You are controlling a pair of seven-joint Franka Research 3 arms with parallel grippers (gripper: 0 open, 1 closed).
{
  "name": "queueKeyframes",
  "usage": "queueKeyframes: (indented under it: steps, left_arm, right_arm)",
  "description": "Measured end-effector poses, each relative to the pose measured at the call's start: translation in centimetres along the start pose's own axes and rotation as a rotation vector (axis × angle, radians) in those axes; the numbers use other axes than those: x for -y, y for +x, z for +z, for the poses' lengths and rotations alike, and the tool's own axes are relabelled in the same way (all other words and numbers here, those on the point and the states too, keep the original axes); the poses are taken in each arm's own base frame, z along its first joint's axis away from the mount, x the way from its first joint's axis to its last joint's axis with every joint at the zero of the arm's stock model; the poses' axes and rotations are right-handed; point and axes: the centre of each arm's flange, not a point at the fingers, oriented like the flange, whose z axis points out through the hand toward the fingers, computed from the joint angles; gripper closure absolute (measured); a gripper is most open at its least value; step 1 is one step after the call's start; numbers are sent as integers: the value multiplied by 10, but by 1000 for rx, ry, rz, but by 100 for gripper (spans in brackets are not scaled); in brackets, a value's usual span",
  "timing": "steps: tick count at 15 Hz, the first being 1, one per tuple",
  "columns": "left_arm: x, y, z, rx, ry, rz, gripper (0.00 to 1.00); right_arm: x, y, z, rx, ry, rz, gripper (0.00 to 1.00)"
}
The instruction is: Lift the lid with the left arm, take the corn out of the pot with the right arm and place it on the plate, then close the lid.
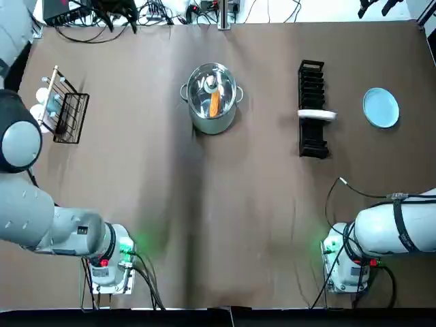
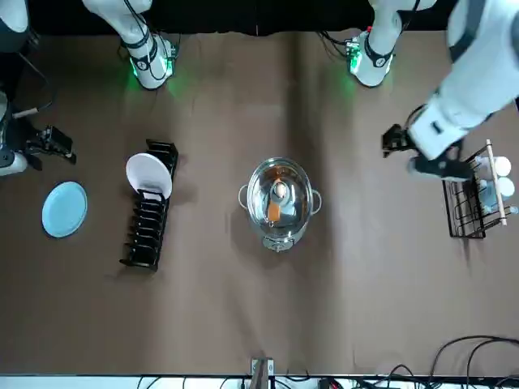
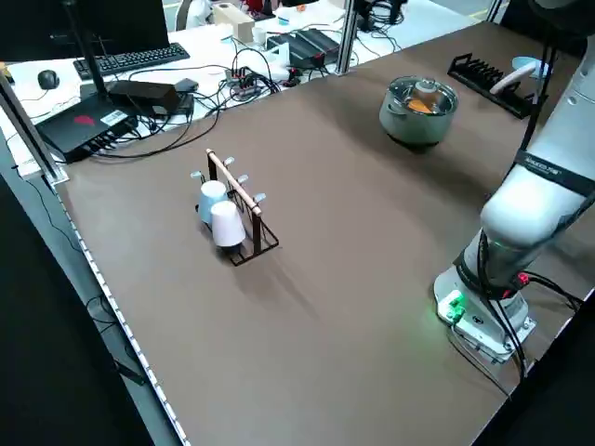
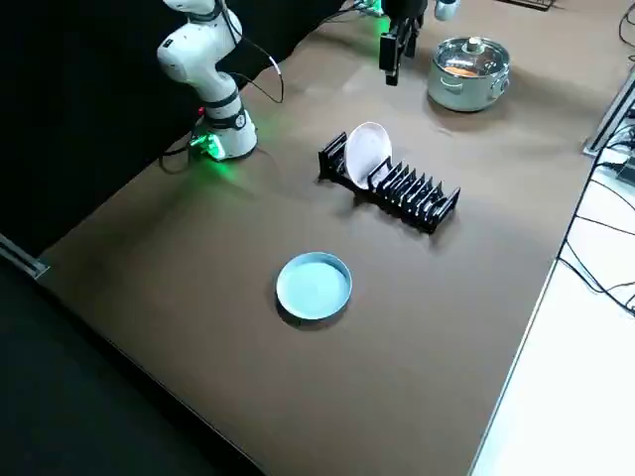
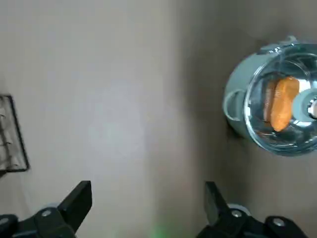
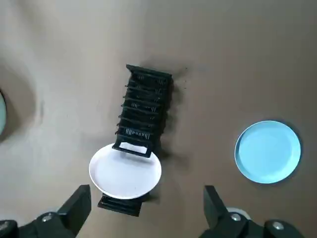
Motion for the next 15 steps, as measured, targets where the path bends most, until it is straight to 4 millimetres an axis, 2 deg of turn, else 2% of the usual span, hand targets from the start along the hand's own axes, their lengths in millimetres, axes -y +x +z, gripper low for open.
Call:
queueKeyframes:
  steps: [4,7,8,12,15]
  left_arm:
    - [-102,4,51,58,12,8,0]
    - [-172,14,91,32,-7,-14,0]
    - [-206,21,118,3,-30,-31,0]
    - [-262,30,164,-66,-92,-51,0]
    - [-283,35,192,-96,-121,-38,0]
  right_arm:
    - [1,0,0,0,0,-1,0]
    - [2,0,1,2,0,-4,0]
    - [4,0,2,4,1,-7,0]
    - [4,0,2,4,1,-8,0]
    - [4,0,2,5,1,-8,0]
